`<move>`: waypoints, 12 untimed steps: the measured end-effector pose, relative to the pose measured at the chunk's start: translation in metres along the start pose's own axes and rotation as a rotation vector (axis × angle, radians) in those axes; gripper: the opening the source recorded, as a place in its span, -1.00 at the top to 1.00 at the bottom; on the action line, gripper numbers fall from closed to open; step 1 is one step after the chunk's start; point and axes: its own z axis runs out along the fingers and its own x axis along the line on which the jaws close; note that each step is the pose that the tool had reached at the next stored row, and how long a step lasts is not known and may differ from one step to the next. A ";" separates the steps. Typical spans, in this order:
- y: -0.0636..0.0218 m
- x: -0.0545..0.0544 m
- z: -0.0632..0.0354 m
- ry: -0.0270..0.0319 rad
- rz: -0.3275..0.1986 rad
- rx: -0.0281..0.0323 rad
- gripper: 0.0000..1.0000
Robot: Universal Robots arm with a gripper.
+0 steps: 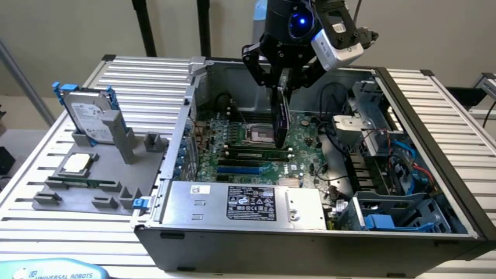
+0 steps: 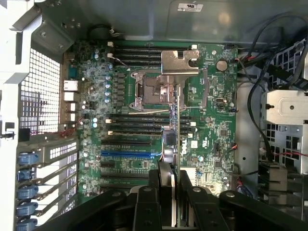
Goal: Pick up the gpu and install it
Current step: 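Insert the gpu into the slot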
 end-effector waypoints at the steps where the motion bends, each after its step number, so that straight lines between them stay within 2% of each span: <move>1: 0.0000 0.000 0.0000 0.0000 0.000 -0.0001 0.45; 5: -0.0001 0.002 0.0005 0.0001 -0.005 -0.0002 0.45; 12: -0.0003 0.002 0.0041 0.0078 -0.126 -0.0038 0.45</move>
